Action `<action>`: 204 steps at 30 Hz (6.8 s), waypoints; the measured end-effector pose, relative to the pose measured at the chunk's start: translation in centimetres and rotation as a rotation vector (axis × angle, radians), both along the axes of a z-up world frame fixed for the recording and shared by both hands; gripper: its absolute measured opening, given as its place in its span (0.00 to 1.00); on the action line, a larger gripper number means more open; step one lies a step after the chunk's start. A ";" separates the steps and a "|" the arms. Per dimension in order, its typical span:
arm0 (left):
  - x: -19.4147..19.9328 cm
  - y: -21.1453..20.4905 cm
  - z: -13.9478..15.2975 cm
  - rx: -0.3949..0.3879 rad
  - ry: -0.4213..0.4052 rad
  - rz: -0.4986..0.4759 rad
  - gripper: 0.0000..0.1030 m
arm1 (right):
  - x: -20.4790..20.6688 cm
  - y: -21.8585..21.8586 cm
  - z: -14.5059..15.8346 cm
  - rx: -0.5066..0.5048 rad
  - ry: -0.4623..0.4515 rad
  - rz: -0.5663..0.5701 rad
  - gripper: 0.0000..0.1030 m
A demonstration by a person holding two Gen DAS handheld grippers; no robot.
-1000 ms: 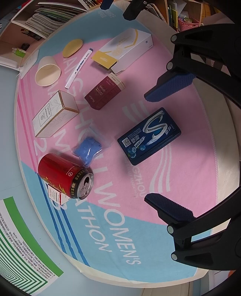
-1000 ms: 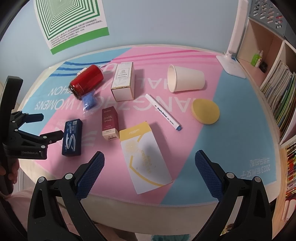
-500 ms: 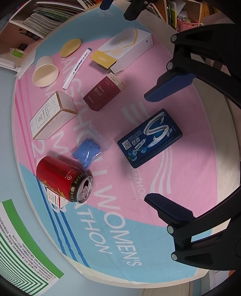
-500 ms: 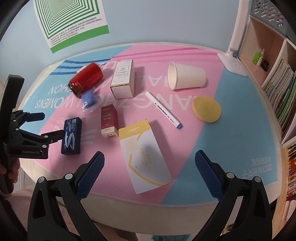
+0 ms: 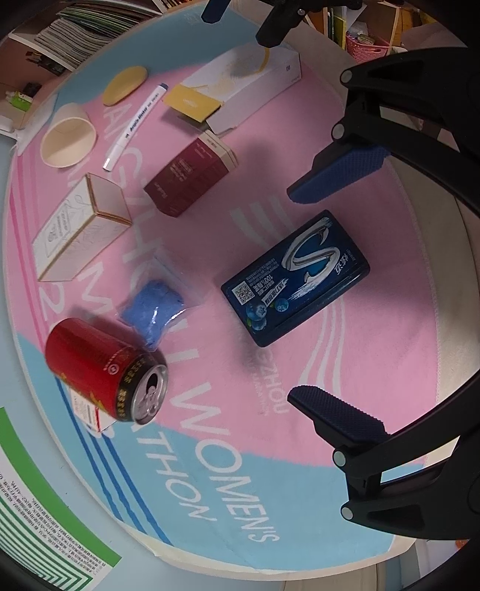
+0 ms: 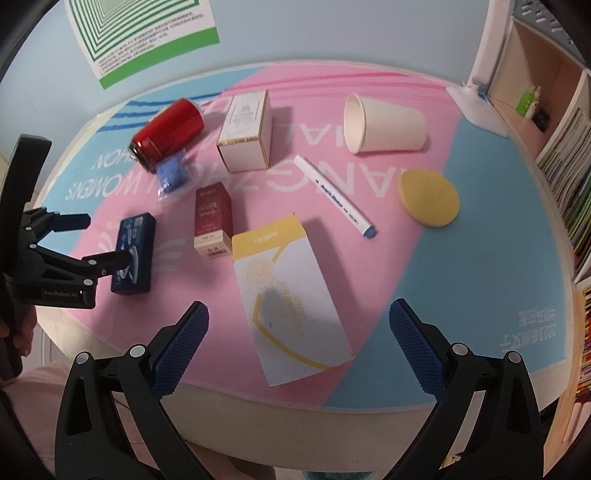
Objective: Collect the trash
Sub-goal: 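Grasp the white-yellow card box with the right tool while the left tool grasps the blue gum pack, then carry the card box and gum pack with both tools over the teal bin, then open the right tool over the bin while the left tool releases the gum pack, then move both open tools back over the table items, then grasp the red can with the left tool while the right tool grasps the dark red Hankey box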
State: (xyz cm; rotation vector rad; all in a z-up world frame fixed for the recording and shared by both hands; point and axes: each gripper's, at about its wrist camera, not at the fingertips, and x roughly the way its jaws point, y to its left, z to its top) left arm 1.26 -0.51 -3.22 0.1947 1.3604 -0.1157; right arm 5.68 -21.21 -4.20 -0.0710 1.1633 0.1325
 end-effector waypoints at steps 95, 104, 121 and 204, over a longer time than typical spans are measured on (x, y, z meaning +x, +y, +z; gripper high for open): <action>-34.3 -36.1 -2.0 0.018 0.015 -1.430 0.49 | -49.2 -16.8 -4.7 0.241 0.027 -1.159 0.61; -38.0 -38.1 -4.5 0.067 -0.006 -1.541 0.87 | -51.8 -18.6 -5.0 0.281 -0.009 -1.194 0.78; -34.1 -37.3 -3.6 0.064 0.028 -1.440 0.87 | -52.0 -19.4 -4.2 0.266 -0.008 -1.196 0.78; 16.0 3.3 1.0 0.023 -0.035 -0.362 0.68 | 7.7 7.4 -7.3 0.065 0.179 -0.016 0.45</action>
